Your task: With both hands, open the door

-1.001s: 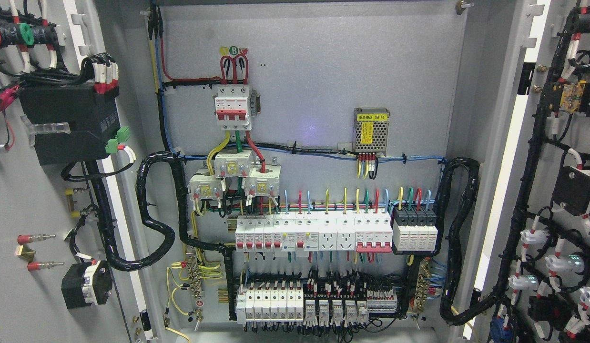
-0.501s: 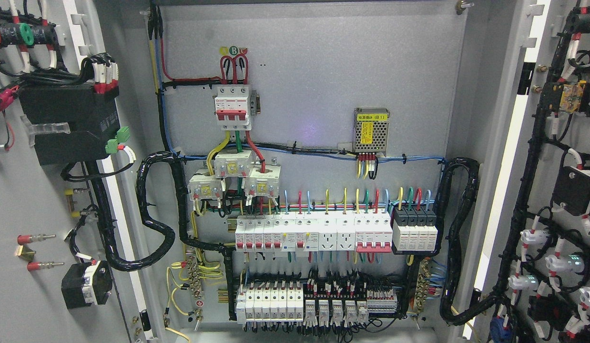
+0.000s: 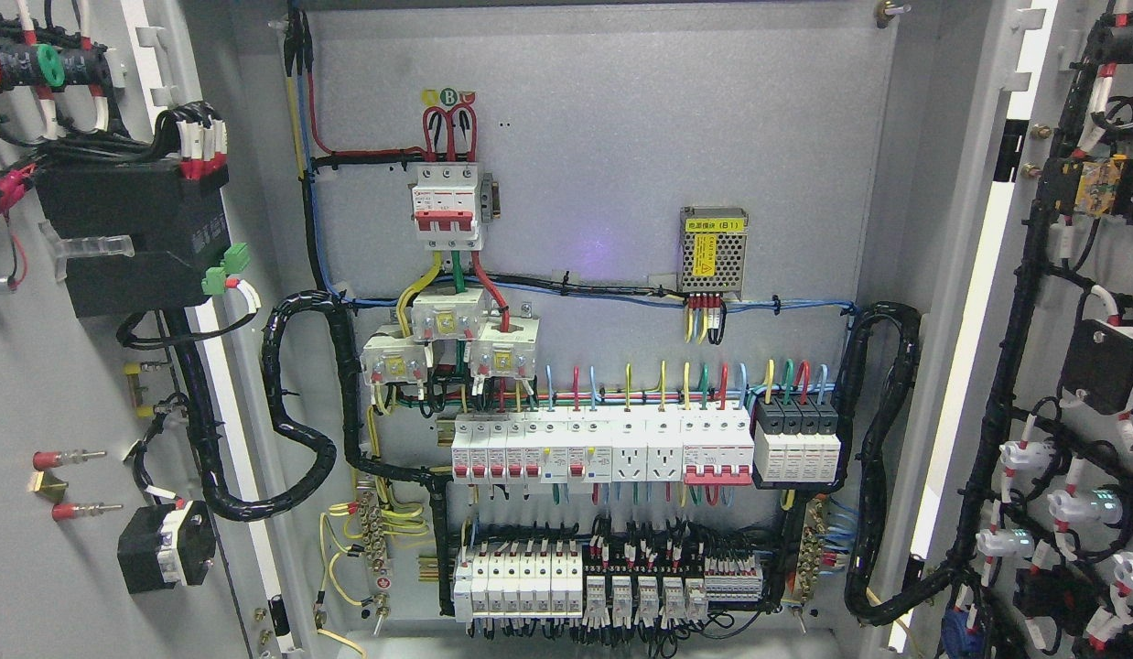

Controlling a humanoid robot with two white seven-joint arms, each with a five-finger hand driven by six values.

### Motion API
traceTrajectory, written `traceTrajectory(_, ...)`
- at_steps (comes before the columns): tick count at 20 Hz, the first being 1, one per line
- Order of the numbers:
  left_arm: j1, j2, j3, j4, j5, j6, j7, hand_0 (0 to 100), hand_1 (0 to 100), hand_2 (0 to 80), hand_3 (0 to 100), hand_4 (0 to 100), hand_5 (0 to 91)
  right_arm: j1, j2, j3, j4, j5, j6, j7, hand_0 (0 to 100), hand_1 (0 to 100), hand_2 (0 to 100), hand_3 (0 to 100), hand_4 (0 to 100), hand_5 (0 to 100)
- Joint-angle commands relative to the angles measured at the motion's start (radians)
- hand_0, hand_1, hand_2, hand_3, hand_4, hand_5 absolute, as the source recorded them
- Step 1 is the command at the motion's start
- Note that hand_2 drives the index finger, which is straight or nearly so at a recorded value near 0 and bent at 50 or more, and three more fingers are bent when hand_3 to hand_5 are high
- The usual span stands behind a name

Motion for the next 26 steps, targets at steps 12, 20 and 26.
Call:
traceTrajectory(12, -0.118, -0.258, 0.092, -0.223, -0.086, -0.002, 0.008, 0, 0, 0.0, 0, 4, 0.0, -0.018, -0.023, -0.101, -0.050, -0.200, -0.019, -0.021, 0, 0, 0, 0, 0, 0)
traceTrajectory(20, -0.160, -0.281, 0.092, -0.248, -0.089, -0.107, 0.008, 0, 0, 0.0, 0, 4, 0.0, -0.026, -0.078, -0.142, -0.050, -0.223, -0.019, -0.020, 0, 0, 0, 0, 0, 0)
traceTrajectory(26, -0.189, -0.297, 0.094, -0.249, -0.091, -0.153, 0.008, 0, 0, 0.0, 0, 4, 0.0, -0.032, -0.159, -0.142, -0.050, -0.224, -0.011, -0.021, 0, 0, 0, 0, 0, 0)
